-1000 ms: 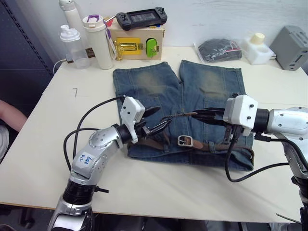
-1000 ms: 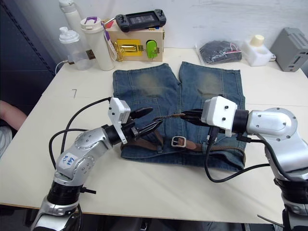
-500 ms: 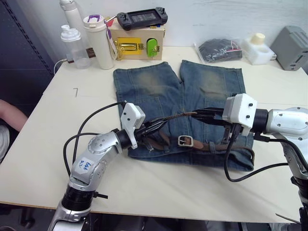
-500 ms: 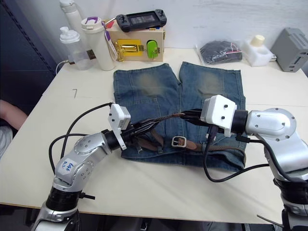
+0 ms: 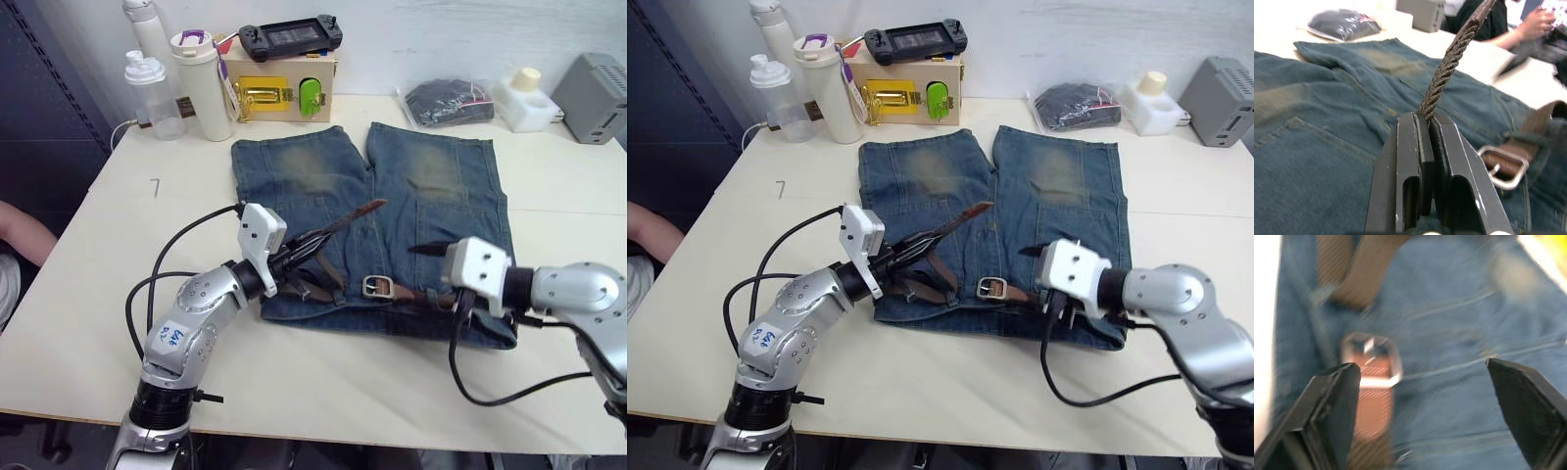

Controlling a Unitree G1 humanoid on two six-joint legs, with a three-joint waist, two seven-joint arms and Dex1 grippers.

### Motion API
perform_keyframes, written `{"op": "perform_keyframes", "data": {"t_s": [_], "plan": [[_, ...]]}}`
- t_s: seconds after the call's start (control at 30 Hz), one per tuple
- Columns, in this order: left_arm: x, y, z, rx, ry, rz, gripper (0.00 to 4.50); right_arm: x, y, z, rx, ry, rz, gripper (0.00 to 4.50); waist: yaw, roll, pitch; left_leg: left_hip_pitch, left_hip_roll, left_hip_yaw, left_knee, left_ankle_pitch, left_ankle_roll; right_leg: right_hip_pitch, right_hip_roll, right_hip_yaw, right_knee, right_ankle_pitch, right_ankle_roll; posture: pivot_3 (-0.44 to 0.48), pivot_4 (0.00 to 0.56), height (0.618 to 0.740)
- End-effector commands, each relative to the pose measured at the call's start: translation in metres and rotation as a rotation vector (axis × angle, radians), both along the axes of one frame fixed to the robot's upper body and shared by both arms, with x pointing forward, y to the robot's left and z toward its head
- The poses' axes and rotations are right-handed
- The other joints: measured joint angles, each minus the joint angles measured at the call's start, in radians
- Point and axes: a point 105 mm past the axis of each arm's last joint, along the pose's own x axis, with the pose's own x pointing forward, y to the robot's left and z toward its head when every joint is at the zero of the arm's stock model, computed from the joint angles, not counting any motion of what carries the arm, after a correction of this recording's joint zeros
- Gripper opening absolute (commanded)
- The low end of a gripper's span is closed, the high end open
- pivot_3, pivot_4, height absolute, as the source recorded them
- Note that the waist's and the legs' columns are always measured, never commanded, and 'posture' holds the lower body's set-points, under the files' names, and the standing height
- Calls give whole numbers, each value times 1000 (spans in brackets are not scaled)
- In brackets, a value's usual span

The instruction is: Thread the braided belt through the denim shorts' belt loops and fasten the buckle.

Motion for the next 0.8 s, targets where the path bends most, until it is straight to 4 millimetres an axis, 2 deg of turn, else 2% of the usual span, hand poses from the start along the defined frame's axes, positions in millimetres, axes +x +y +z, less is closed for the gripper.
{"op": "perform_keyframes", "data": {"t_s": [0.03,0.27,0.47,0.57,0.6,0.67,0.7,0.8], "plan": [[-3,-1,30,-40,-92,-9,0,-6,6,2,-10,-64,12,4488,0,0,0,0,0,0,0,0,0,0,0,0,0,0,0,0,150,645],[-5,-3,33,-34,-84,-31,0,-3,6,-15,18,-79,-65,4488,-1,0,0,0,0,0,-1,0,0,0,0,0,0,0,0,0,150,645],[-5,-2,31,-29,-73,-33,0,3,7,-18,54,-92,-107,4488,-1,0,0,0,0,0,0,0,0,0,0,0,0,0,1,0,150,645],[-5,-1,29,-23,-63,-34,0,2,13,-15,56,-117,-76,3737,-1,0,0,0,0,0,0,0,0,0,1,0,0,0,1,0,150,645],[-5,-1,28,-22,-61,-34,0,2,14,-14,56,-120,-73,3176,-1,0,0,0,0,0,0,0,0,0,1,0,0,0,1,0,150,645],[-5,-1,27,-21,-59,-34,0,3,12,-15,50,-110,-79,2382,-1,0,0,0,0,0,0,0,0,0,1,0,0,0,1,0,150,645],[-5,-1,27,-21,-58,-33,0,3,10,-17,43,-103,-87,1759,-1,0,0,0,0,0,0,0,0,0,1,0,0,0,1,0,150,645],[-5,-1,27,-20,-56,-31,0,4,7,-20,35,-92,-97,619,-1,0,0,0,0,0,0,0,0,0,1,0,0,0,1,0,150,645]]}}
